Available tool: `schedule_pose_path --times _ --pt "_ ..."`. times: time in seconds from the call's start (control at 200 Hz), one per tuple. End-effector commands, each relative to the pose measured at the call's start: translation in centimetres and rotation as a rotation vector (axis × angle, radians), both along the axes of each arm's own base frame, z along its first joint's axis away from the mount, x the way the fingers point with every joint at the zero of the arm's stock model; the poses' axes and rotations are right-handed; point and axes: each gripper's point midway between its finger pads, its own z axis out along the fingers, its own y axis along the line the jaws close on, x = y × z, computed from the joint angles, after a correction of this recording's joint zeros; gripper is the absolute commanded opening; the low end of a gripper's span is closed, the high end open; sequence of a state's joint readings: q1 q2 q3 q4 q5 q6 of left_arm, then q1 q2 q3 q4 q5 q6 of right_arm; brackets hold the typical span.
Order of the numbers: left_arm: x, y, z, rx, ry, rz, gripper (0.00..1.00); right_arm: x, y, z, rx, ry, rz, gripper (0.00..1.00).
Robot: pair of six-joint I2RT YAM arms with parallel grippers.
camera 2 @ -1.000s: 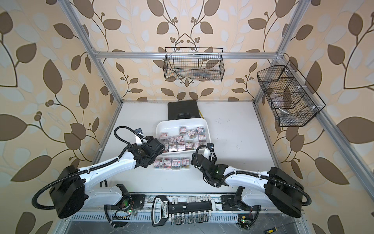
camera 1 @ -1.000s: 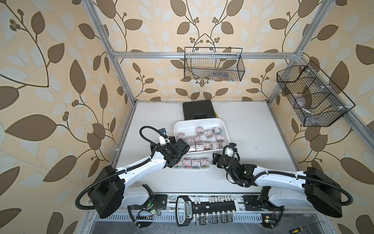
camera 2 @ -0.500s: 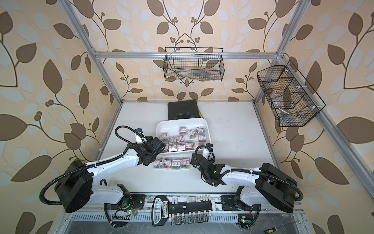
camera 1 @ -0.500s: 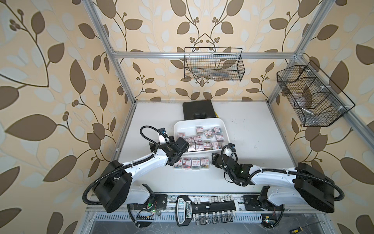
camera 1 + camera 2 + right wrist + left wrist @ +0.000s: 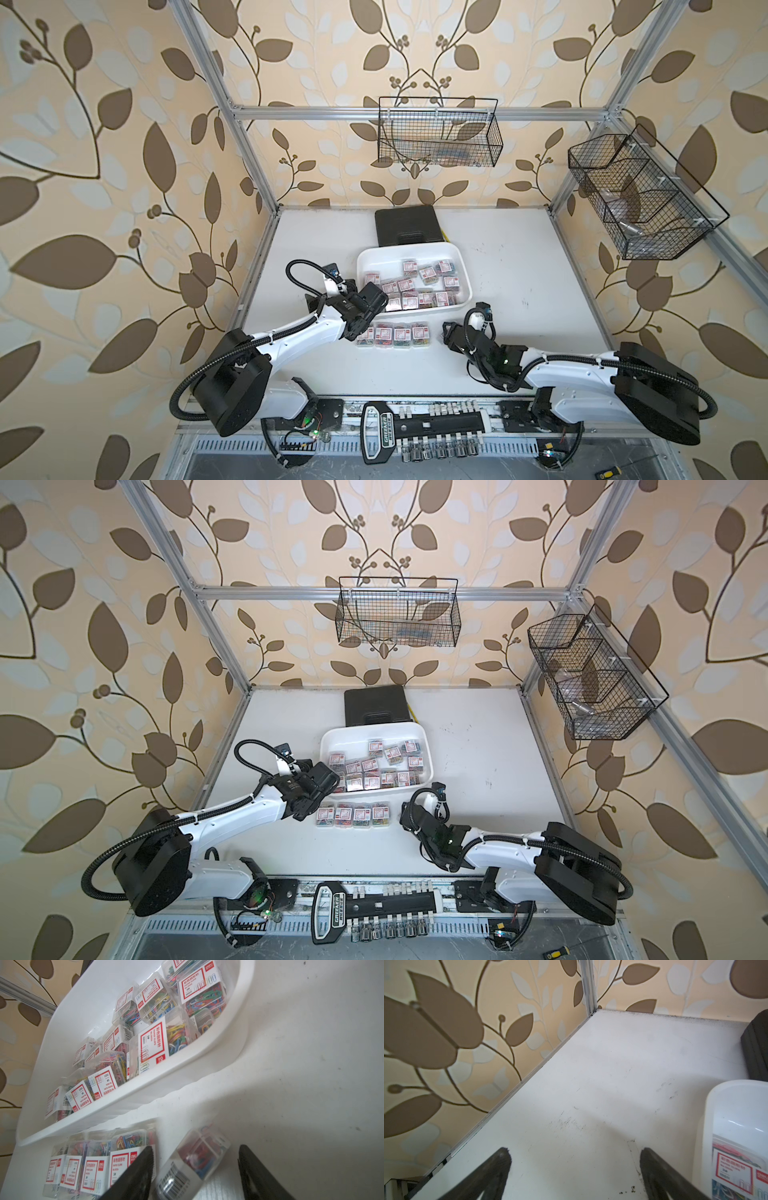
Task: Take the paper clips out of the storage box
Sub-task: Adjust the boxed paper clips at the center of the board.
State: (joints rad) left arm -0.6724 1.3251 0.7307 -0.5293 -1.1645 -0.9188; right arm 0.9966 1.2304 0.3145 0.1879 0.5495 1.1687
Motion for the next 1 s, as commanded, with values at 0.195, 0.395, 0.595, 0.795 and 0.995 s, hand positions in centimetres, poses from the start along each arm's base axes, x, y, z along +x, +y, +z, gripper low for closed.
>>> schedule_pose_path --times 0.195,0.395,0.595,0.795,0.995 --pt "0.0 0.9 1.5 0.038 -0.051 0.056 0.99 -1.2 -0.2 -1.0 0.086 0.027 -0.019 0.62" --pt "-0.1 1.0 1.6 0.036 -0.053 0.06 0.99 -1.2 -0.8 -1.0 0.076 0.015 -0.05 0.52" --pt "-0.1 1.0 1.5 0.035 -0.053 0.061 0.99 -0.6 -0.4 -0.5 0.056 0.016 -0.046 0.5" --pt "-0.1 1.0 1.5 0.036 -0.053 0.062 0.99 0.0 0.1 -0.3 0.037 0.017 -0.039 0.5" --pt "-0.3 1.1 1.5 0.031 -0.058 0.063 0.99 0.2 0.1 -0.6 0.033 0.021 -0.045 0.36"
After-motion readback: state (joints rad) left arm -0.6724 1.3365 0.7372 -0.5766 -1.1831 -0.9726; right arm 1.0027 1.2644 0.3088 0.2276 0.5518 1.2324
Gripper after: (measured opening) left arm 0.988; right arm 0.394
